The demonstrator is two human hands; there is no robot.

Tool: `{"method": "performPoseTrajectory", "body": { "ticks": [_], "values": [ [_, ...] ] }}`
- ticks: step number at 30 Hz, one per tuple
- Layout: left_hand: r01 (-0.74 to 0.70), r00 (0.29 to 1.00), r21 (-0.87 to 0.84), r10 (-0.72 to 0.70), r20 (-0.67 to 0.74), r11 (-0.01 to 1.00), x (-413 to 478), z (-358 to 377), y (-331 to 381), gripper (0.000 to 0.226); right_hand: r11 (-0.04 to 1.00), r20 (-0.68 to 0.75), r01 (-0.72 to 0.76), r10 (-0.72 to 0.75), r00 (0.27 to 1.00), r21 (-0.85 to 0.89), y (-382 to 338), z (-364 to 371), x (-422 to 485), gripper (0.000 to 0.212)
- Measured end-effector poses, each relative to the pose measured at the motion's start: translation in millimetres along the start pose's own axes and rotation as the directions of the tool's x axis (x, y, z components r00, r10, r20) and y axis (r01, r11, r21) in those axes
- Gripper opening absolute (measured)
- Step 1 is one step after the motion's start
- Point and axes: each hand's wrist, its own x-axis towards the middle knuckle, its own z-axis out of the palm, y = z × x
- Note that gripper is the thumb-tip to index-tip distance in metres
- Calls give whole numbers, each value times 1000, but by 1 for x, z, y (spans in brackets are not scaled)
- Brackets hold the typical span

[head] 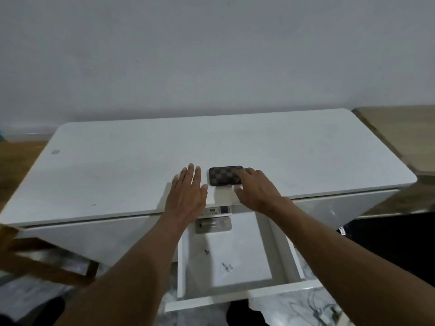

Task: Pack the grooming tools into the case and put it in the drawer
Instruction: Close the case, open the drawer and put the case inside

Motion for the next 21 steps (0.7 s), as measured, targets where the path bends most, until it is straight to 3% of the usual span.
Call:
{"method": "performPoseTrajectory", "body": {
  "ticks": [7,10,21],
  "values": [
    [72,994,60,-77,77,996,5,27,-5,65,991,114,111,-103,988,-68,7,8,43,68],
    [87,995,77,-90,34,993,4,35,-4,61,985,169,143,-125,978,-96,10,11,57,75],
    [109,994,98,-110,1,989,5,40,-3,59,985,237,146,-120,964,-96,15,15,74,61]
  ]
}}
